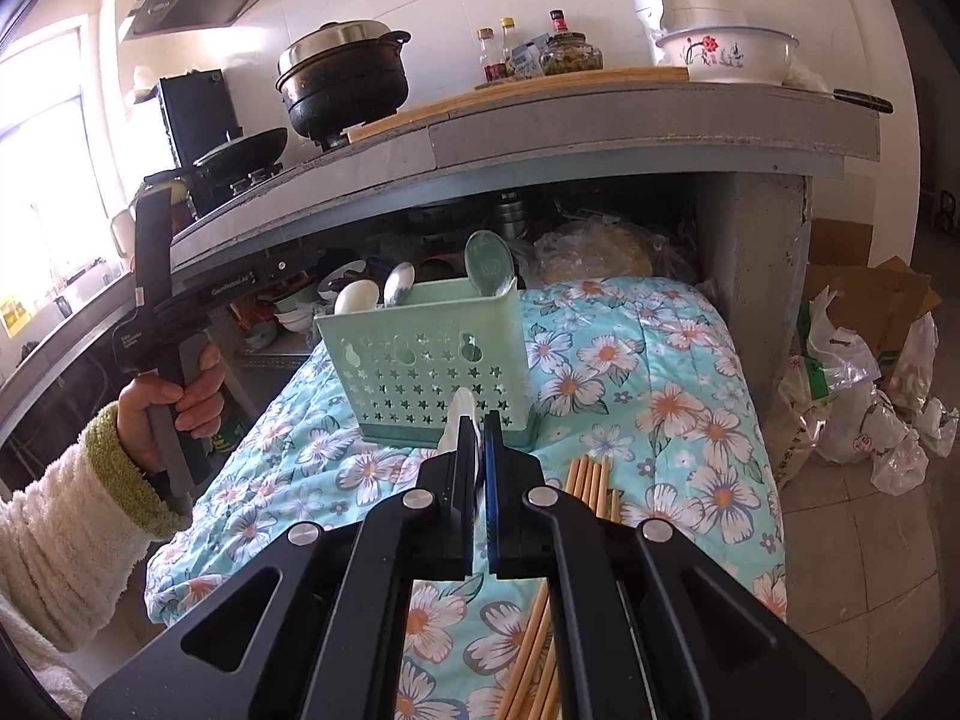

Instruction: Organize utensils

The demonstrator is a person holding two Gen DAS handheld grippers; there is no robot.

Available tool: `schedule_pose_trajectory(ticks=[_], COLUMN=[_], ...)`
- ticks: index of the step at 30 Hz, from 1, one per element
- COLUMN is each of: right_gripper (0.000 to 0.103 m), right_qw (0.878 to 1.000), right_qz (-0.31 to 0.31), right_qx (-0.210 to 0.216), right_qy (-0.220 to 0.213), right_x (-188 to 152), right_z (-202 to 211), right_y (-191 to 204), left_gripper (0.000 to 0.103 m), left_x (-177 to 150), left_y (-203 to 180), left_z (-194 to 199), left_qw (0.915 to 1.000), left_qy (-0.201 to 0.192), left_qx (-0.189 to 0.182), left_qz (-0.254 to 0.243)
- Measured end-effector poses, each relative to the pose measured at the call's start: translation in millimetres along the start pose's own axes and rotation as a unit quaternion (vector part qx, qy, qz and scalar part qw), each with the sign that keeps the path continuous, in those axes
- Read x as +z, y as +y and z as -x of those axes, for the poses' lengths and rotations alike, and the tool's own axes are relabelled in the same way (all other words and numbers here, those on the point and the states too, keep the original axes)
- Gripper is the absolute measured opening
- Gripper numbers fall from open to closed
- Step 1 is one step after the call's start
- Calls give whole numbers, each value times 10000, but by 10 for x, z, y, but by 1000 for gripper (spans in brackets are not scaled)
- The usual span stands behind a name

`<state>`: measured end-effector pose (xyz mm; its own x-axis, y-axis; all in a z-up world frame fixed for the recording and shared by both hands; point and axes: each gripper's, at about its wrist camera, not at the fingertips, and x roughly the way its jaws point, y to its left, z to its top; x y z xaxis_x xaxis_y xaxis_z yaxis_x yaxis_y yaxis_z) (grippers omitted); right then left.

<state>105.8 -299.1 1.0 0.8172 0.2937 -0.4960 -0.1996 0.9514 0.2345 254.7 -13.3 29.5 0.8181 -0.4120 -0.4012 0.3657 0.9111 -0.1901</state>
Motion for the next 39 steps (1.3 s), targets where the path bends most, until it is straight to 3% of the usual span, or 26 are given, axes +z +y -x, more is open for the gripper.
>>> schedule_pose_trajectory(ticks=[10, 16, 21, 26, 33, 39], right_gripper=[3, 3, 3, 3, 3, 3], right_qw=[9910, 9810, 9831, 9833, 9805, 9859], right_qz=[517, 835, 796, 1025, 1333, 1259], right_qx=[-157, -400, -428, -601, -806, -637], right_qy=[-1228, -1707, -1594, -1382, -1202, -905], right_x=[955, 1517, 1695, 1618, 1419, 1268], right_z=[240, -45, -535, -952, -1158, -1247], right_y=[136, 274, 265, 317, 374, 319], left_gripper=[66, 75, 76, 76, 76, 76], left_x=[-329, -633, -852, -951, -961, -972], left_y=[198, 203, 226, 260, 314, 339], left_z=[460, 689, 804, 856, 870, 843], left_qw=[9980, 9978, 9970, 9967, 9965, 9960], left_qy=[34, 208, 332, 378, 370, 388], left_qx=[67, 228, 287, 373, 405, 388], left_qz=[620, 590, 633, 606, 632, 712])
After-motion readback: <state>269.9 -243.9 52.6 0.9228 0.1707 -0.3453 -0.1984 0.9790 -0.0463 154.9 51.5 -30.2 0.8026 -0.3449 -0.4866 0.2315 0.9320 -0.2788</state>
